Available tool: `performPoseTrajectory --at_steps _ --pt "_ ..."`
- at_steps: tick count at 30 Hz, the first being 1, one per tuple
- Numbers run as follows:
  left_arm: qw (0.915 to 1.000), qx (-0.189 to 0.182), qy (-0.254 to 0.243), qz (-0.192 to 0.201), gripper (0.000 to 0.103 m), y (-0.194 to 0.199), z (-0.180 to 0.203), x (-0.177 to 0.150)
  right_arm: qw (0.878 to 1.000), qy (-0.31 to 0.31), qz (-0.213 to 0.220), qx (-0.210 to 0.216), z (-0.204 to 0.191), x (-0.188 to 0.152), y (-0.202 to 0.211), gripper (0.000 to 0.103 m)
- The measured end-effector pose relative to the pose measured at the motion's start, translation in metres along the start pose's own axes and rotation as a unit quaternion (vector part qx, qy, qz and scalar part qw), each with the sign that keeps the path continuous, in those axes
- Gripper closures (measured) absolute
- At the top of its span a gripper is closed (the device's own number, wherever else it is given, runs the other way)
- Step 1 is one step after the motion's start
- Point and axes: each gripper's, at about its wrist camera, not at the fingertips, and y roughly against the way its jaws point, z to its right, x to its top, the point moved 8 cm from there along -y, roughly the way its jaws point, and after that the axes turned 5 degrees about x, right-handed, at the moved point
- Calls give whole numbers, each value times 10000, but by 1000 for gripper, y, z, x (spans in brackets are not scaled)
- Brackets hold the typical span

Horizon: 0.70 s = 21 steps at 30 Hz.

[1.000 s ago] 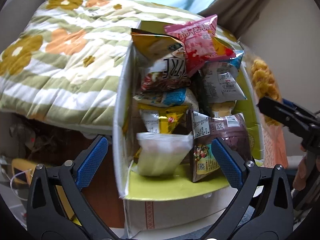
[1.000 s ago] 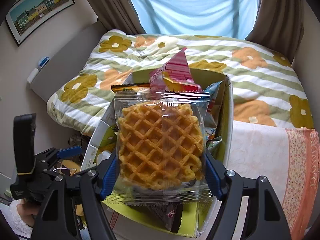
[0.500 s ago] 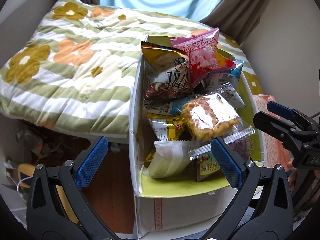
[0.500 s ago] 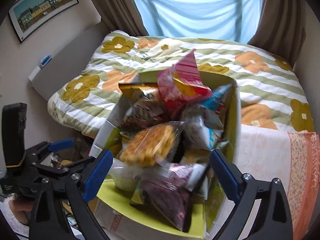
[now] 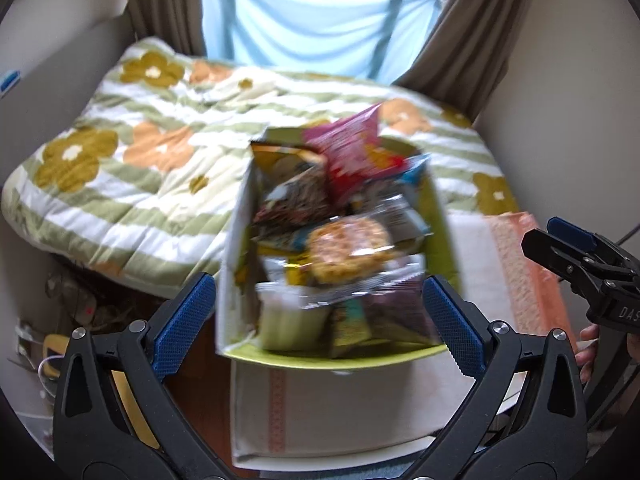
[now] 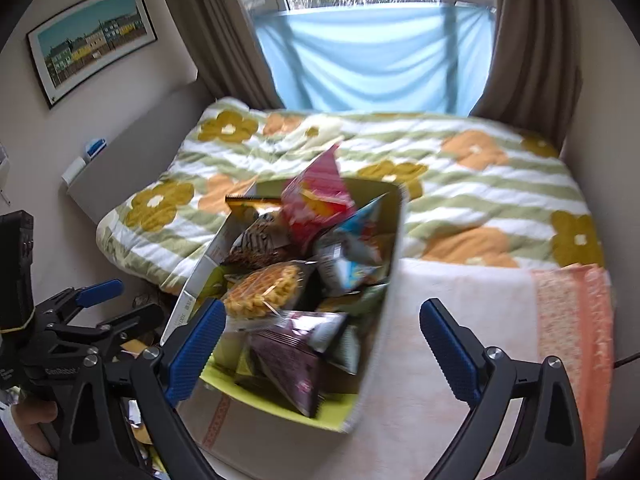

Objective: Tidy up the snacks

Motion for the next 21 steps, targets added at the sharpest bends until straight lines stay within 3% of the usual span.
performPoseTrajectory --at_steps 4,11,15,21 --pt "9986 26 -167 492 0 42 32 3 9989 40 404 -222 16 -1 54 6" --pt "9885 294 -337 1443 0 124 80 -5 9916 53 1060 -741 35 -20 145 6" --pt "9834 310 -462 1726 0 156 102 -25 9854 61 1286 -1113 46 -39 183 0" --pt "9772 451 -620 1979 0 180 124 -54 9766 23 1480 -1561 59 -69 215 0"
